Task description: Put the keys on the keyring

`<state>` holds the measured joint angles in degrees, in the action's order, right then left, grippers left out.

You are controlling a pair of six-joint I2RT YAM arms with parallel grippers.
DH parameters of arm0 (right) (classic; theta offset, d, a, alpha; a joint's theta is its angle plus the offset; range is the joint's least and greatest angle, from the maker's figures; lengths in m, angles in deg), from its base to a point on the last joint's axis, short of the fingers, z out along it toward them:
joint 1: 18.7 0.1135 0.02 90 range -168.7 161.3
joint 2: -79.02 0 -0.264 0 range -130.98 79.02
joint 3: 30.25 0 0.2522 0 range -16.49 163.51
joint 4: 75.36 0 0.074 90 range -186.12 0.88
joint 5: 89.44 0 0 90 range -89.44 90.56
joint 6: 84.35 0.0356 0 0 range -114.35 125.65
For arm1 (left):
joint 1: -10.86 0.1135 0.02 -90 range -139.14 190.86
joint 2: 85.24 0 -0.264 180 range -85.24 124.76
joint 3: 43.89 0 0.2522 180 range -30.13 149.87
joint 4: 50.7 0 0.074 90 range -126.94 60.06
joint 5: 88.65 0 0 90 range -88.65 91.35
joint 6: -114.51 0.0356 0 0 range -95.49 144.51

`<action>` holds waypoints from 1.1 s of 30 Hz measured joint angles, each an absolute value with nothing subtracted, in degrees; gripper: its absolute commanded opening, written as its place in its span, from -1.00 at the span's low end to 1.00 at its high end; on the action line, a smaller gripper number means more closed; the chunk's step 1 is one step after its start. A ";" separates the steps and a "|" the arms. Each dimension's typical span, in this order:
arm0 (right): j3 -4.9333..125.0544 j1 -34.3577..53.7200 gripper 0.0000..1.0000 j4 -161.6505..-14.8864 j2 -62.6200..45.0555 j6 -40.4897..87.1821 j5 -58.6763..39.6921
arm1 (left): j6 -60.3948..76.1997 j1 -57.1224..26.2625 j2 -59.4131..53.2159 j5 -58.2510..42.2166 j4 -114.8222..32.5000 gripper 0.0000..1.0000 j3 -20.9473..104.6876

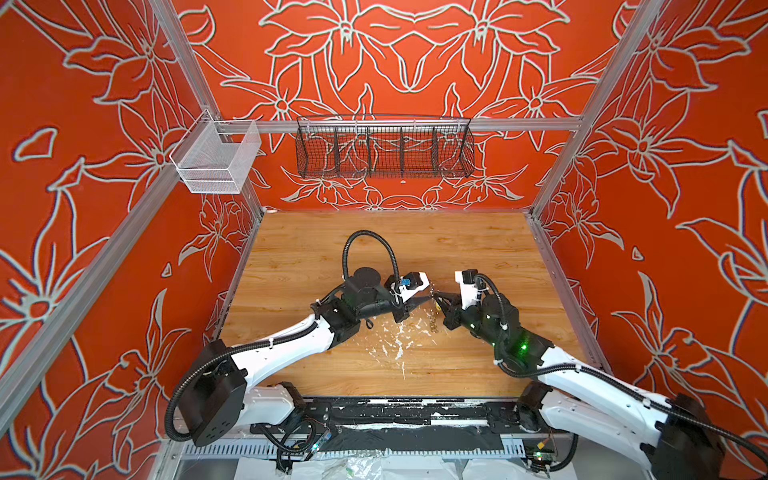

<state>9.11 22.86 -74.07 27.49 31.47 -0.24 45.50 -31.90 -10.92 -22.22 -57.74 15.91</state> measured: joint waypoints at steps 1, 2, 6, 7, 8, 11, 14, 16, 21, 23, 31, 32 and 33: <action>9.11 22.86 -1.00 -74.09 27.49 31.43 -0.13 | 45.61 -31.90 -10.59 -22.24 -57.37 -0.37 16.28; 9.11 22.86 -1.00 -74.09 27.49 31.38 -0.06 | 45.72 -31.90 -10.22 -22.28 -57.04 -0.37 16.55; 9.11 22.86 -1.00 -74.18 27.51 31.34 0.13 | 46.18 -31.88 -8.69 -22.31 -55.29 -0.38 17.00; 9.11 22.86 -1.00 -74.20 27.56 31.32 0.13 | 46.22 -31.90 -8.29 -22.28 -54.87 -0.38 17.14; 9.11 22.86 -1.00 -74.33 27.62 31.32 0.13 | 46.31 -31.90 -7.92 -22.28 -54.46 -0.38 17.33; 9.11 22.86 -1.00 -74.46 27.95 31.30 0.16 | 46.46 -31.90 -7.24 -22.31 -53.63 -0.45 17.77; 9.11 22.88 -1.00 -74.62 28.34 31.27 0.18 | 46.75 -31.90 -6.83 -22.26 -53.10 -0.60 18.27; 9.11 22.86 -1.00 -74.73 28.50 31.25 0.20 | 46.90 -31.90 -6.68 -22.31 -52.80 -0.70 18.56; 9.11 22.88 -1.00 -74.77 28.58 31.21 0.18 | 47.21 -31.90 -6.52 -22.28 -52.62 -0.90 18.64; 9.11 22.88 -1.00 -74.77 28.58 31.21 0.18 | 47.23 -31.88 -6.46 -22.31 -52.54 -0.98 18.64; 9.11 22.88 -1.00 -74.77 28.58 31.21 0.18 | 47.25 -31.90 -6.39 -22.28 -52.45 -1.00 18.64; 9.11 22.88 -1.00 -74.77 28.58 31.21 0.18 | 47.25 -31.90 -6.39 -22.28 -52.45 -1.00 18.64; 9.11 22.88 -1.00 -74.75 28.58 31.21 0.18 | 47.23 -31.90 -6.39 -22.28 -52.45 -1.00 18.64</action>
